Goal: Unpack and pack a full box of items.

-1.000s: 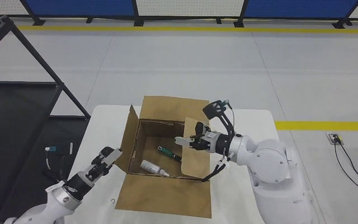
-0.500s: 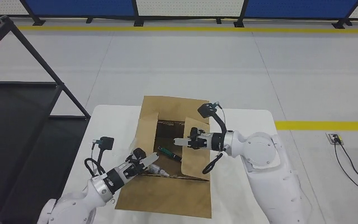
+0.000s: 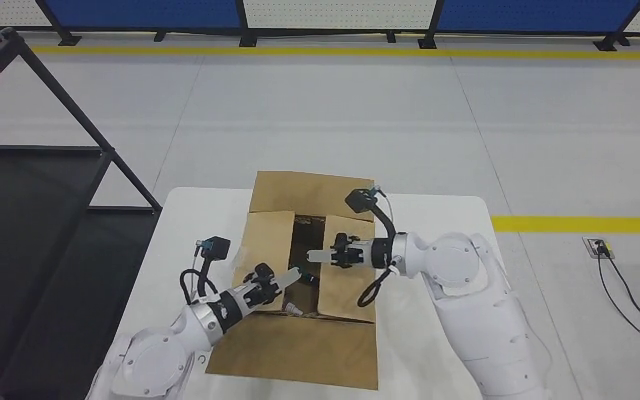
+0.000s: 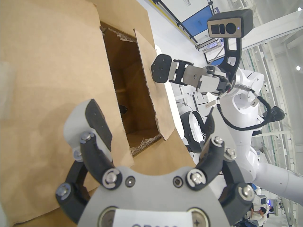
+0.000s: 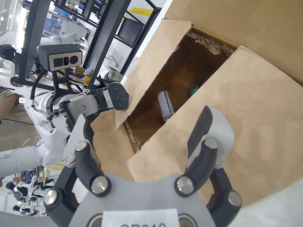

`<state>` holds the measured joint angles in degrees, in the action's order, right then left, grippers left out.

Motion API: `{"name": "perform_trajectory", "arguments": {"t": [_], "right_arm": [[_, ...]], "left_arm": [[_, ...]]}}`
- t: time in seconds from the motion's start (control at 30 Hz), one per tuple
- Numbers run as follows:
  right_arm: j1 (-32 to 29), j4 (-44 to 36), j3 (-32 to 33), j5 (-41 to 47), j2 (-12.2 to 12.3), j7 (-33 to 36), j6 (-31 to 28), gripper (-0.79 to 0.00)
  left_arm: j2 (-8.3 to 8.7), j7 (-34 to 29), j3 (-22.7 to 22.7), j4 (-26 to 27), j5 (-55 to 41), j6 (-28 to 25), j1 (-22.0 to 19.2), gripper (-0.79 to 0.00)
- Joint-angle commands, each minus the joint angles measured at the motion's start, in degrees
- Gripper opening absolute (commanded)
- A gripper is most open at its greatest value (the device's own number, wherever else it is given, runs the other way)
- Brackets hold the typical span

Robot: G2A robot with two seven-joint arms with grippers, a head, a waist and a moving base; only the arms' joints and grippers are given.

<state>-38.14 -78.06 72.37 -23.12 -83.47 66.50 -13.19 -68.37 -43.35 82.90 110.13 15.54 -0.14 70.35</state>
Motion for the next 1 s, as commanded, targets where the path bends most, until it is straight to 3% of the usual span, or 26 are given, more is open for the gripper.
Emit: {"name": "perform_trajectory", "arguments": {"t": [0.0,0.37,0.97], "right_arm": [[0.6,1.2,-0.5,0.4,0.1,-0.1,-0.1,0.000],[3.3,5.9,-4.1,-0.3,0.3,-1.8,1.5,0.000],[3.6,6.5,-5.0,0.7,1.6,-1.8,1.6,0.000]], "left_arm": [[0.06,0.0,-0.1,-0.4,-0.2,0.3,-0.2,0.000],[0.35,0.0,-0.6,-1.5,-1.4,2.9,-0.8,0.000],[0.71,1.5,-2.9,-3.2,0.6,6.0,-1.7,0.000]]}}
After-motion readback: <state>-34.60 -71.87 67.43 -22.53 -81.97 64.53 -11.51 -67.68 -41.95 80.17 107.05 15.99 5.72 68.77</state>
